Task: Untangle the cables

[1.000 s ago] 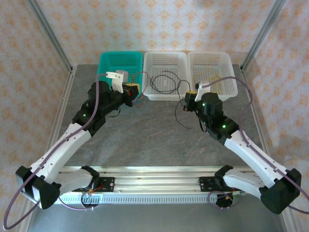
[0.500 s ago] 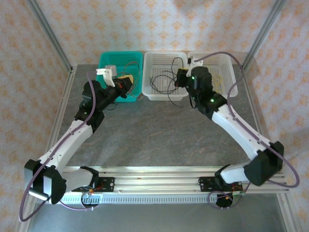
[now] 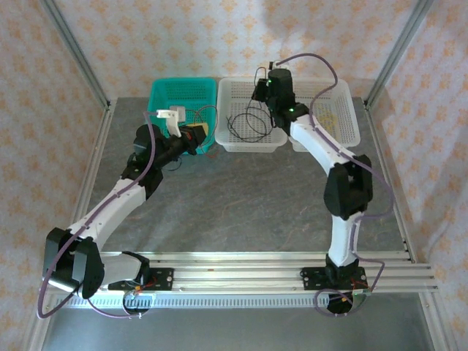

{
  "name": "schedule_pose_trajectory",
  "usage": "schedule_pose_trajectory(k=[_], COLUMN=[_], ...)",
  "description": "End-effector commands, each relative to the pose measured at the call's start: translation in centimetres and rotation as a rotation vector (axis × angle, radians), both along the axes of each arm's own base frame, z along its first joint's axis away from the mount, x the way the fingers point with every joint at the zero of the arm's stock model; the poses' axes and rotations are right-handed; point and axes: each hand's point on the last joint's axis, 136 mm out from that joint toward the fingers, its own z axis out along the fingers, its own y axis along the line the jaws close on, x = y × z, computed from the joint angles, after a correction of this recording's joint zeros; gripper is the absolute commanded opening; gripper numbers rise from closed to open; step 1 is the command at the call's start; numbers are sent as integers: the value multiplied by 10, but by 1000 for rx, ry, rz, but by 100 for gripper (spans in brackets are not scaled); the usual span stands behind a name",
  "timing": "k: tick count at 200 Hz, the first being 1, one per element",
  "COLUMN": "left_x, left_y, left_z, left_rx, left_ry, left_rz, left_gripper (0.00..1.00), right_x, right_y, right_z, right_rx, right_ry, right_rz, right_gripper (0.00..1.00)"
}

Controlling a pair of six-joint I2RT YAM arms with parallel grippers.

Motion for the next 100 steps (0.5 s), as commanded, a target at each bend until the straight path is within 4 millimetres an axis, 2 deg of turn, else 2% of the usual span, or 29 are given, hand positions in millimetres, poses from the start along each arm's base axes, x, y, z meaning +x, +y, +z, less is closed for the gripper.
schedule_pose_trajectory(k=[1, 28, 66, 77, 100], left_x=[-7, -9, -5, -5, -6], left_y=[-6, -5, 1, 1, 1], left_z=[8, 3, -12, -14, -15], left_rx=[-19, -25, -3, -2, -12], left_ry=[-46, -29, 29, 40, 54], left_rz=[-42, -39, 6, 10, 10], left_gripper=[0, 0, 0, 0, 0], right_x=[21, 46, 66, 69, 71], right_y=[3, 3, 1, -1, -1], right_z=[-3, -32, -74, -83, -96], right_rx=[20, -1, -17, -15, -16], right_ry=[0, 44, 102, 121, 150], right_rz=[-12, -40, -68, -74, -69], right_gripper=[0, 0, 0, 5, 24])
